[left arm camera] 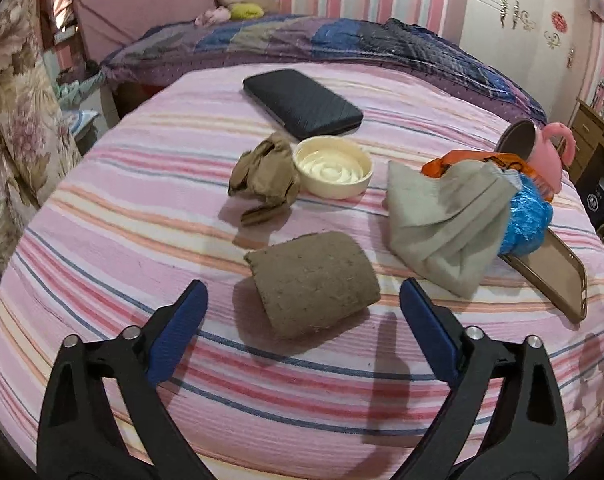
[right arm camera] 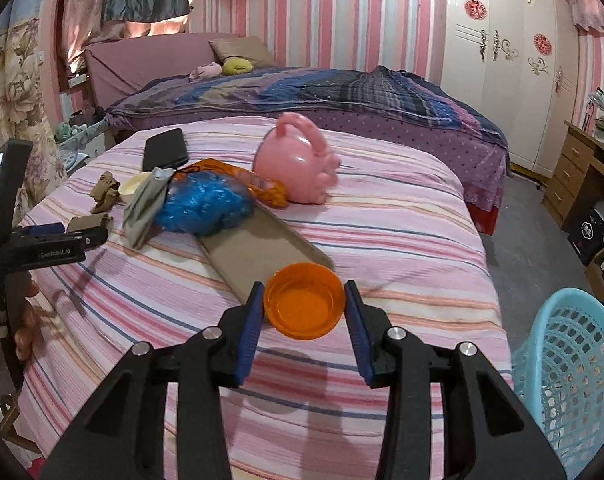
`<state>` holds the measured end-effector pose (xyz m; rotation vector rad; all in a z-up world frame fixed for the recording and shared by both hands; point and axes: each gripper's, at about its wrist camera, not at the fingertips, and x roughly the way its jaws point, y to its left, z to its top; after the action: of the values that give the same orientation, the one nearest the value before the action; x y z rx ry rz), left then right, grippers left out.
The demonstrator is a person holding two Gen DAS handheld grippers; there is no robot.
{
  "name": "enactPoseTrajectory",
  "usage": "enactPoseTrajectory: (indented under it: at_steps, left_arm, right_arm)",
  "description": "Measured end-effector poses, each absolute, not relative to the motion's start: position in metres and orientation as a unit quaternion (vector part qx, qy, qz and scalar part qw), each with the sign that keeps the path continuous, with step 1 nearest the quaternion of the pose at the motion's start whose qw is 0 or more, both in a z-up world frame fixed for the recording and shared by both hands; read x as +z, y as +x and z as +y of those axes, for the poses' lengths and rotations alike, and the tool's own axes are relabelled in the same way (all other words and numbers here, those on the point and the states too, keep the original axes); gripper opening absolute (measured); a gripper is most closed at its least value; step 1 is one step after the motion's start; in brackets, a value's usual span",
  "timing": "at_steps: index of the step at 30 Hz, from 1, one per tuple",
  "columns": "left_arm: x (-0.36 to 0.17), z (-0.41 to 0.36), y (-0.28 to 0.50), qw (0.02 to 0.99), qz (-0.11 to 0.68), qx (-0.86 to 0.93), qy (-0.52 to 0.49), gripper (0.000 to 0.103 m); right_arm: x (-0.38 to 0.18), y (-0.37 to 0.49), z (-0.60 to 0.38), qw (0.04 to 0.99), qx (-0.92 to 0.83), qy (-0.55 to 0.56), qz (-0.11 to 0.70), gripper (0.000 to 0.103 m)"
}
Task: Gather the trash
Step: 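Grasp the orange bottle cap with the right tool while the left tool grasps the brown cardboard tube, then carry the cap and tube over the blue basket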
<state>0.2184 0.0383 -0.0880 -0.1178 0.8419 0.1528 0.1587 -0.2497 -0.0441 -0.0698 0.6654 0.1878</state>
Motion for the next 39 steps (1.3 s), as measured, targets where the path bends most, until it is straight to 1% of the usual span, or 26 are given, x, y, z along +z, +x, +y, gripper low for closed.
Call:
enactPoseTrajectory:
  at_steps: [2, 3, 4, 5, 6, 7, 8, 16, 22, 30, 39]
  left_arm:
    - [-0.091, 0.042, 0.22, 0.905, 0.415, 0.073, -0.066, 0.08]
    - [-0.091, 0.042, 0.221, 0.905, 0.415, 0.074, -0.067, 0.079]
    - [-0.089, 0.042, 0.219, 0.906, 0.411, 0.07, -0.068, 0.073]
    - [-0.089, 0.041, 0.219, 0.907, 0.41, 0.063, -0.067, 0.064]
    - [-0.089, 0.039, 0.219, 0.908, 0.41, 0.056, -0.066, 0.06]
    - [-0.089, 0.036, 0.217, 0.908, 0.411, 0.055, -0.059, 0.059]
    - [-0.089, 0.033, 0.216, 0.91, 0.409, 0.055, -0.053, 0.054]
    - [-0.078, 0.021, 0.198, 0.922, 0.38, 0.06, -0.031, 0.053]
    - [-0.057, 0.008, 0.173, 0.938, 0.342, 0.043, -0.036, 0.053]
    - [-0.026, -0.03, 0.15, 0.953, 0.301, 0.003, -0.021, 0.053]
    - [0.002, -0.071, 0.127, 0.96, 0.275, -0.043, -0.022, 0.053]
  right_arm:
    - [-0.043, 0.159, -0.255, 0.942, 0.09, -0.031, 0.323, 0.04]
    - [-0.044, 0.158, -0.256, 0.942, 0.09, -0.031, 0.323, 0.04]
    - [-0.044, 0.158, -0.258, 0.942, 0.09, -0.03, 0.321, 0.04]
    - [-0.043, 0.157, -0.259, 0.943, 0.09, -0.031, 0.319, 0.04]
    - [-0.044, 0.158, -0.258, 0.943, 0.089, -0.031, 0.318, 0.04]
    - [-0.043, 0.156, -0.26, 0.944, 0.088, -0.033, 0.315, 0.04]
    - [-0.043, 0.155, -0.26, 0.945, 0.088, -0.034, 0.314, 0.04]
    - [-0.038, 0.144, -0.27, 0.949, 0.08, -0.035, 0.302, 0.04]
    - [-0.034, 0.135, -0.284, 0.952, 0.067, -0.034, 0.297, 0.04]
    - [-0.023, 0.119, -0.31, 0.956, 0.039, -0.03, 0.29, 0.04]
    - [0.008, 0.088, -0.358, 0.962, -0.02, -0.029, 0.272, 0.04]
